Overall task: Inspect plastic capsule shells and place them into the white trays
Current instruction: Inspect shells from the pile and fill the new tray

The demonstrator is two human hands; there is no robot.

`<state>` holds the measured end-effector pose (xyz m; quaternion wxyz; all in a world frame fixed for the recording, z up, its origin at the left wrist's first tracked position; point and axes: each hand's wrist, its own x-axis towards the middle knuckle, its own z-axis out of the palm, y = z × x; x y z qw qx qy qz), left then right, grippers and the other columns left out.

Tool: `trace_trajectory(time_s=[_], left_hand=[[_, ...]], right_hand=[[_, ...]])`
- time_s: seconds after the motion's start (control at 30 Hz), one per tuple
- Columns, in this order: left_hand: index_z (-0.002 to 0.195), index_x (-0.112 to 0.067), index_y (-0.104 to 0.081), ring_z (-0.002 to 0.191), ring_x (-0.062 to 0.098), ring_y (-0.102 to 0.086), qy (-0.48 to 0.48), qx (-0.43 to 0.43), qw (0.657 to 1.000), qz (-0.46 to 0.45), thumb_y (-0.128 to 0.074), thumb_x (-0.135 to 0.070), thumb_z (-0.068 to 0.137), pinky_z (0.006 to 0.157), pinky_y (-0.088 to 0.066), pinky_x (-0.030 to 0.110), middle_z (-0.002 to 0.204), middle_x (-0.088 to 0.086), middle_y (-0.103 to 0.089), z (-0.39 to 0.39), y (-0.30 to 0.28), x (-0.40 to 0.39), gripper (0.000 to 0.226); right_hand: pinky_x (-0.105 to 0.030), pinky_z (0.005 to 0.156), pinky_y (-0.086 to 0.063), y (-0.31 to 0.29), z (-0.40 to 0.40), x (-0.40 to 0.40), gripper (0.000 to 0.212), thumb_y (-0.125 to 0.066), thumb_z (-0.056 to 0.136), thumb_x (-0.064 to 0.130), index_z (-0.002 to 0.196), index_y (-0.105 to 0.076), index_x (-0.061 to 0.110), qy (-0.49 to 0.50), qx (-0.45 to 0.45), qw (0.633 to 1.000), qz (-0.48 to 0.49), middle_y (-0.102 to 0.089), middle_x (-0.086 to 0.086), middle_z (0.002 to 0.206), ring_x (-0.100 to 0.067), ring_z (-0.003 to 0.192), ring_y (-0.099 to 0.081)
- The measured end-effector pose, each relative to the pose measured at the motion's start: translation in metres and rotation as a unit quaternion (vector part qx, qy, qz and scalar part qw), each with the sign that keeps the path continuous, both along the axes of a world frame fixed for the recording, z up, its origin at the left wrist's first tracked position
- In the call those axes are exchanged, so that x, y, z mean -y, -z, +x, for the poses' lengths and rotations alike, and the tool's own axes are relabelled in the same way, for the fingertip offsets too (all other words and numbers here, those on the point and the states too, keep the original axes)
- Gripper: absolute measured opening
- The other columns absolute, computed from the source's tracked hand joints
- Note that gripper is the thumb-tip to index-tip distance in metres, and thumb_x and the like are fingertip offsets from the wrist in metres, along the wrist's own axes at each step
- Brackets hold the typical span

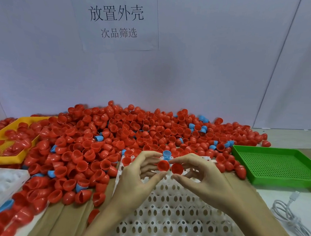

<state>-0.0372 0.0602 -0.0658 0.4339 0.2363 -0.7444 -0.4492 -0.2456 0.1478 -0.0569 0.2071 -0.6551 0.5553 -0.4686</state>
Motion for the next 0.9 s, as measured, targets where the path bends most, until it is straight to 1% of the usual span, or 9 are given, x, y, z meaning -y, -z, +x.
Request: trace_trajectory(time_s=[0.13,0.23,0.33,0.43,0.5,0.57,0.63,0.77,0.9], left_hand=[[0.12,-0.03,-0.07,0.109,0.001,-0.071,-0.009,0.008,1.0,-0.016,-0.081,-0.02,0.091,0.089,-0.054,0.013,0.114,-0.021,-0.074,0.0011,0.0002,-0.0003,0.033],[0.117,-0.031,-0.071,0.107,0.005,-0.072,-0.015,0.008,0.999,-0.036,-0.081,-0.018,0.092,0.088,-0.055,0.014,0.112,-0.018,-0.075,0.002,-0.0013,0.0,0.03],[0.118,-0.032,-0.071,0.108,0.008,-0.071,-0.017,0.016,0.999,-0.046,-0.08,-0.019,0.093,0.089,-0.055,0.017,0.113,-0.017,-0.074,0.0021,-0.0013,-0.0002,0.03],[0.119,-0.034,-0.072,0.103,0.01,-0.072,-0.017,0.016,0.999,-0.042,-0.077,-0.024,0.094,0.086,-0.055,0.016,0.111,-0.015,-0.073,0.0022,-0.0015,-0.001,0.027],[0.118,-0.035,-0.073,0.092,0.012,-0.074,-0.014,0.016,0.999,-0.03,-0.074,-0.032,0.094,0.08,-0.056,0.015,0.102,-0.013,-0.075,0.0018,-0.0027,-0.0021,0.024],[0.118,-0.034,-0.075,0.079,0.013,-0.074,-0.008,0.021,0.999,-0.024,-0.071,-0.038,0.094,0.073,-0.056,0.015,0.093,-0.012,-0.075,0.0009,-0.0027,-0.0029,0.025],[0.118,-0.032,-0.076,0.073,0.013,-0.074,-0.002,0.029,0.999,-0.029,-0.07,-0.039,0.094,0.071,-0.055,0.016,0.09,-0.013,-0.075,0.0004,-0.0009,-0.0028,0.026],[0.118,-0.036,-0.074,0.072,0.015,-0.075,0.011,0.032,0.999,-0.026,-0.071,-0.042,0.094,0.072,-0.057,0.019,0.094,-0.012,-0.074,0.0,0.0024,-0.0011,0.025],[0.123,-0.04,-0.065,0.084,0.015,-0.075,0.007,0.025,1.0,-0.015,-0.064,-0.055,0.098,0.074,-0.062,0.028,0.1,-0.011,-0.074,0.0,0.0026,-0.0014,0.029]], right_hand=[[-0.031,0.083,-0.063,-0.0001,0.0017,-0.0001,0.039,-0.082,0.09,0.029,0.127,-0.069,0.033,0.015,0.011,1.0,0.003,-0.072,0.014,0.116,-0.015,0.106,-0.073],[-0.033,0.084,-0.063,-0.0005,0.002,-0.0008,0.041,-0.084,0.087,0.033,0.124,-0.066,0.033,0.018,0.025,1.0,0.003,-0.073,0.009,0.112,-0.017,0.102,-0.074],[-0.034,0.081,-0.064,-0.0017,0.0023,-0.0022,0.039,-0.083,0.089,0.032,0.123,-0.065,0.032,0.009,0.025,1.0,0.014,-0.073,0.007,0.106,-0.019,0.095,-0.075],[-0.035,0.074,-0.064,-0.0035,0.0071,-0.0046,0.027,-0.07,0.1,0.031,0.126,-0.063,0.028,-0.023,0.061,0.998,0.019,-0.075,-0.001,0.101,-0.025,0.088,-0.077],[-0.039,0.072,-0.064,-0.0053,0.0093,-0.0064,0.022,-0.06,0.106,0.024,0.128,-0.061,0.023,-0.038,0.086,0.995,0.018,-0.076,-0.008,0.099,-0.029,0.085,-0.078],[-0.041,0.073,-0.065,-0.0073,0.0094,-0.0073,0.022,-0.06,0.107,0.017,0.129,-0.061,0.021,-0.052,0.093,0.994,0.024,-0.076,-0.011,0.1,-0.03,0.084,-0.079],[-0.04,0.072,-0.065,-0.0083,0.0089,-0.0071,0.022,-0.065,0.104,0.014,0.126,-0.065,0.019,-0.066,0.084,0.994,0.03,-0.077,-0.01,0.1,-0.03,0.082,-0.079],[-0.035,0.068,-0.064,-0.0049,0.0094,-0.0047,0.016,-0.072,0.099,0.009,0.114,-0.073,0.014,-0.079,0.084,0.992,0.043,-0.079,-0.01,0.101,-0.03,0.08,-0.079],[-0.026,0.07,-0.062,-0.0071,0.0002,-0.0014,0.015,-0.073,0.097,0.011,0.111,-0.075,0.015,-0.051,0.063,0.996,0.035,-0.081,-0.003,0.099,-0.023,0.085,-0.079]])
